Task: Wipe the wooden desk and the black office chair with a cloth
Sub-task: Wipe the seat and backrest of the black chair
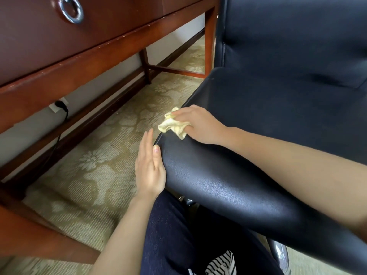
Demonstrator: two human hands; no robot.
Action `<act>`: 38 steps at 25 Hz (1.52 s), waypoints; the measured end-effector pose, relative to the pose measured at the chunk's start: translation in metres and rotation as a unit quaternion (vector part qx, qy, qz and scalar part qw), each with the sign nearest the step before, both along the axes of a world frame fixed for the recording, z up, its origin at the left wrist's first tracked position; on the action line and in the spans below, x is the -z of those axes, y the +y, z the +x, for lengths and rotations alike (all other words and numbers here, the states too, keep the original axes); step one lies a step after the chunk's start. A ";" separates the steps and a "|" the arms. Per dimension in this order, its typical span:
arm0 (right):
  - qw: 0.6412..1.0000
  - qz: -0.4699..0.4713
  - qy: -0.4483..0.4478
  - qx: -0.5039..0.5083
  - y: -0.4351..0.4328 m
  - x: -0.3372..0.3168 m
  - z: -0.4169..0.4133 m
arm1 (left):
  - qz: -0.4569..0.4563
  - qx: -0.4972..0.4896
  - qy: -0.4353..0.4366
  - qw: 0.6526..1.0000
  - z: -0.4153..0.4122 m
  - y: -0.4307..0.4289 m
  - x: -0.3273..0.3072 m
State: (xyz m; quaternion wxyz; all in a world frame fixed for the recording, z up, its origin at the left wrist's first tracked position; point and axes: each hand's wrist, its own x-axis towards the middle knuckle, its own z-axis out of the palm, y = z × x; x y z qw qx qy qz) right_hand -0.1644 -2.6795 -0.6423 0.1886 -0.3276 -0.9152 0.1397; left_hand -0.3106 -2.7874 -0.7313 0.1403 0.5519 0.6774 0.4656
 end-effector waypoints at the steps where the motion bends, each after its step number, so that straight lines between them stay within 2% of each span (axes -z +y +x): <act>1: 1.000 0.004 0.002 -0.026 -0.009 0.000 0.001 | 0.005 -0.018 -0.002 1.000 0.002 -0.001 0.000; 5: 0.994 0.014 -0.019 -0.107 -0.041 0.005 0.020 | -0.001 -0.069 0.007 0.998 0.006 -0.005 -0.003; 11: 0.992 0.065 -0.017 -0.109 -0.121 0.016 0.083 | -0.001 -0.097 0.091 0.991 0.011 -0.010 -0.014; 15: 0.995 0.100 -0.003 0.020 -0.175 0.033 0.139 | 0.009 -0.079 0.157 0.984 0.015 -0.006 -0.025; 19: 0.977 0.114 0.047 0.175 -0.218 0.043 0.189 | -0.082 -0.082 0.089 0.989 0.029 0.009 -0.035; 24: 0.926 0.118 0.069 0.353 -0.241 0.053 0.245 | -0.158 -0.086 0.114 0.977 0.046 0.001 -0.044; 28: 0.852 0.138 0.059 0.501 -0.217 0.046 0.292 | -0.187 -0.064 0.165 0.966 0.048 -0.010 -0.055; 30: 0.831 0.126 0.060 0.539 -0.187 0.033 0.311 | -0.196 -0.052 0.172 0.964 0.045 -0.007 -0.066; 33: 0.833 0.093 0.042 0.544 -0.134 0.019 0.324 | -0.187 -0.040 0.171 0.967 0.048 0.002 -0.078; 38: 0.828 0.022 0.030 0.559 -0.068 0.010 0.309 | -0.164 0.033 0.139 0.976 0.060 0.015 -0.073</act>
